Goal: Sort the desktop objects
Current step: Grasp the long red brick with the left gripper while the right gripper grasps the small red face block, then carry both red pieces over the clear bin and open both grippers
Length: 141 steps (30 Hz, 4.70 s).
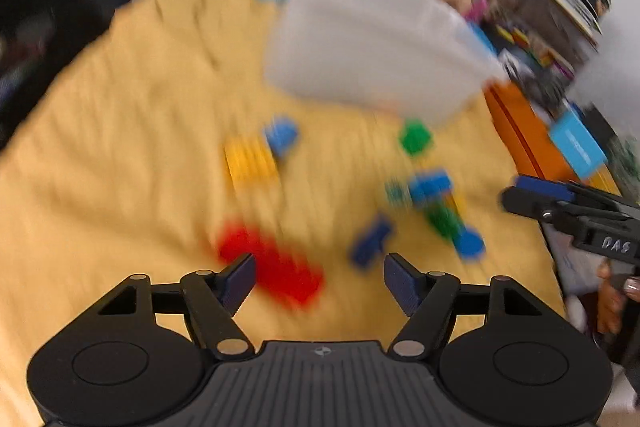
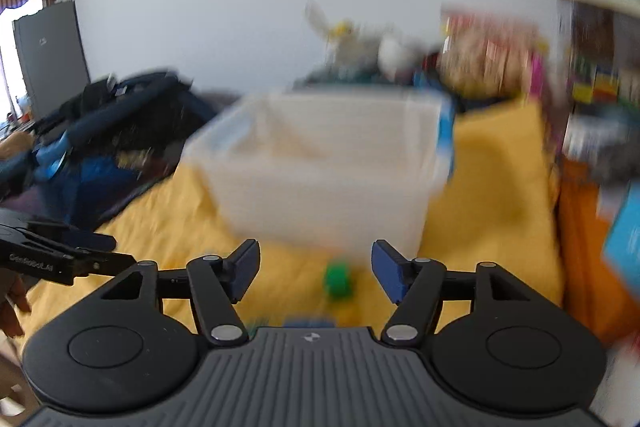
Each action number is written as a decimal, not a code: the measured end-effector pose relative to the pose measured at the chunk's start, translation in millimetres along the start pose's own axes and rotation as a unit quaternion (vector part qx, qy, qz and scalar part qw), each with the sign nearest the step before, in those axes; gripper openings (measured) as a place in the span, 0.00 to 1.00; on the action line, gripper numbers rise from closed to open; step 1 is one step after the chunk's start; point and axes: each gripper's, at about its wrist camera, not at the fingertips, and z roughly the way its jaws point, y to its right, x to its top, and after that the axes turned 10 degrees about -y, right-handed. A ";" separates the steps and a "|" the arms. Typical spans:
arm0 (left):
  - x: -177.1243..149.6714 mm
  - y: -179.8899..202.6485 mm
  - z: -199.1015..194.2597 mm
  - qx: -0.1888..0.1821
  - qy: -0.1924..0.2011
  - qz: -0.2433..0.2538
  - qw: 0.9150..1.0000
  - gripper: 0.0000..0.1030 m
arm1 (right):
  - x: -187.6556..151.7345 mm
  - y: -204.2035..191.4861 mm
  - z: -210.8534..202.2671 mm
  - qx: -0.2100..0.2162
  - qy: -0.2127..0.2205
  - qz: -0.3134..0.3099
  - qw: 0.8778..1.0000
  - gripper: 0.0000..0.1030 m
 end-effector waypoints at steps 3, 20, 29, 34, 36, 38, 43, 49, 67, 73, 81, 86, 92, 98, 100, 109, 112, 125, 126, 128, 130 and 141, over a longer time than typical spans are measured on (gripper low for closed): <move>-21.8 9.9 1.3 0.038 -0.002 0.038 0.999 0.72 | -22.1 -15.5 3.8 0.044 -0.047 -0.041 0.997 0.56; 4.8 3.5 18.5 0.068 0.011 -0.067 0.995 0.71 | -72.7 -108.7 47.6 0.136 -0.186 -0.234 0.944 0.28; 5.2 -1.8 36.2 0.052 -0.004 -0.049 0.997 0.40 | -71.5 -78.6 24.1 0.070 -0.134 -0.172 0.973 0.27; -21.8 9.7 22.2 -0.029 -0.047 -0.031 0.998 0.40 | -70.0 -53.6 19.6 0.036 -0.122 -0.126 0.984 0.27; -30.8 27.6 20.8 -0.068 -0.065 -0.003 0.996 0.40 | -69.6 -46.1 17.1 0.031 -0.118 -0.114 0.986 0.27; -32.5 50.1 23.3 -0.096 -0.063 0.047 0.992 0.40 | -70.6 -40.7 18.7 0.022 -0.119 -0.107 0.987 0.27; -26.0 67.0 44.6 -0.078 -0.057 0.081 0.992 0.39 | -73.0 -37.1 29.3 0.009 -0.130 -0.088 0.988 0.26; -35.5 42.4 24.8 0.011 -0.017 0.072 0.997 0.44 | -73.7 -40.7 32.1 0.008 -0.130 -0.099 0.987 0.27; -45.9 45.7 -2.1 0.028 0.009 0.037 0.999 0.52 | -75.6 -41.7 31.9 0.009 -0.127 -0.107 0.986 0.30; -49.7 70.5 14.2 -0.039 -0.028 0.076 0.996 0.52 | -79.9 -38.4 29.6 0.008 -0.127 -0.105 0.986 0.33; -53.7 85.3 2.8 -0.004 -0.001 0.105 0.995 0.53 | -82.6 -37.1 25.6 0.007 -0.123 -0.103 0.987 0.35; -52.5 79.3 10.2 0.024 -0.015 0.078 0.997 0.53 | -82.4 -35.1 24.6 0.006 -0.119 -0.103 0.988 0.39; -52.4 73.7 31.4 0.025 -0.043 0.071 0.996 0.52 | -80.7 -37.6 31.1 0.001 -0.115 -0.110 0.987 0.40; -54.8 70.7 34.8 0.037 -0.048 0.087 0.994 0.26 | -84.2 -37.5 37.7 0.001 -0.125 -0.116 0.985 0.24; -50.3 69.1 28.0 0.030 -0.036 0.086 0.995 0.26 | -87.1 -38.7 37.1 -0.001 -0.124 -0.124 0.985 0.21; 16.4 80.6 -42.6 0.014 0.081 0.113 0.990 0.26 | -55.8 -37.3 7.5 -0.012 -0.056 -0.112 0.992 0.21; 53.5 86.3 -72.3 0.016 0.135 0.129 0.982 0.26 | -27.6 -34.9 -8.3 -0.020 -0.014 -0.109 0.994 0.21; 182.5 99.0 -71.4 0.023 0.208 0.138 0.968 0.26 | 114.6 -26.3 -23.2 -0.045 0.134 -0.084 0.986 0.22; 190.7 95.3 -60.6 0.024 0.193 0.130 0.972 0.26 | 122.3 -25.3 -16.2 -0.045 0.131 -0.078 0.987 0.21; 202.3 86.3 -40.1 0.014 0.173 0.105 0.979 0.26 | 131.0 -20.7 -3.4 -0.046 0.119 -0.065 0.990 0.22; 208.7 82.1 -19.7 0.028 0.153 0.101 0.983 0.26 | 136.1 -17.7 14.1 -0.048 0.103 -0.056 0.992 0.22; 196.5 72.2 -4.8 0.056 0.139 0.105 0.983 0.58 | 121.0 -7.2 65.4 -0.055 0.021 -0.029 0.998 0.32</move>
